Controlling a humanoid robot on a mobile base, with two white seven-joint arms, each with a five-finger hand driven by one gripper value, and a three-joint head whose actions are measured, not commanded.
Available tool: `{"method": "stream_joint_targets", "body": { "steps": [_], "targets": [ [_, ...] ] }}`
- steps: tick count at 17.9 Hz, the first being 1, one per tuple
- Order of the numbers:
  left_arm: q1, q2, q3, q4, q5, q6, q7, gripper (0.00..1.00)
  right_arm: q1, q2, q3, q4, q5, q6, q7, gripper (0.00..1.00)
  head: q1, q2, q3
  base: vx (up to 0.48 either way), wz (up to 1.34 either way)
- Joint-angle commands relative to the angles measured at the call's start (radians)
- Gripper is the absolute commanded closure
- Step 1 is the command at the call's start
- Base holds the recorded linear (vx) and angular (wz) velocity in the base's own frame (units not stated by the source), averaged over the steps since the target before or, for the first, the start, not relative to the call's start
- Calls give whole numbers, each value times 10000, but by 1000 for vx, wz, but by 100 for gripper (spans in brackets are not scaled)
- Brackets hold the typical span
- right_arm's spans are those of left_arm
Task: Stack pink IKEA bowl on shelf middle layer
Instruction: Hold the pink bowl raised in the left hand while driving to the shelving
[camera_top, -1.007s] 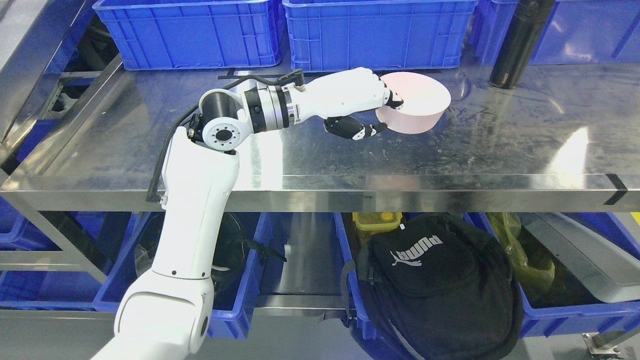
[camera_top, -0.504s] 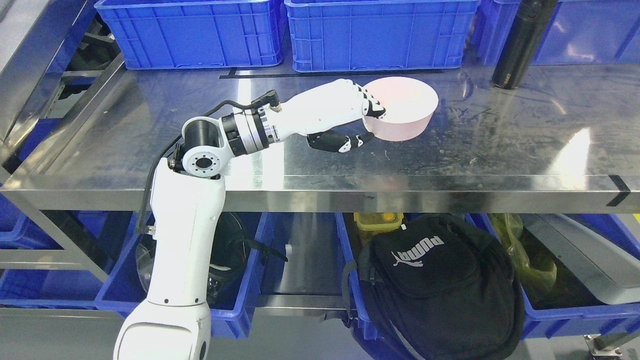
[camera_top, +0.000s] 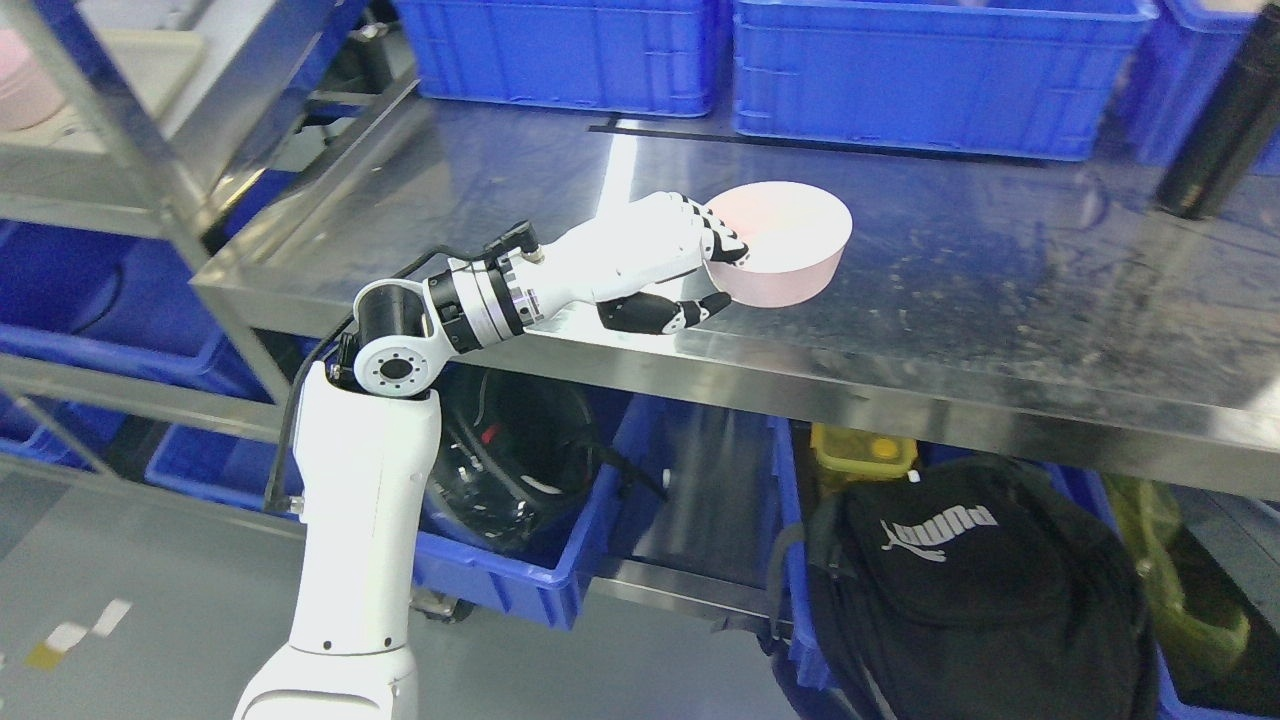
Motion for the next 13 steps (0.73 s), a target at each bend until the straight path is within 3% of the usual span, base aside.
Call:
{"method": "stream_joint_targets", "body": {
  "steps": [1,6,13],
  "targets": [
    [300,173,-91,-302,-31,-1,67,100,232,-175,0,-175,0,6,3,0,0,0,0,-50,833],
    [315,173,-61,-256,-62,-1,82,100,232,-175,0,-175,0,6,3,0,0,0,0,-25,1107],
    [300,173,62,-256,-77,-1,251,100,232,-175,0,-175,0,6,3,0,0,4,0,46,1549]
  ]
}}
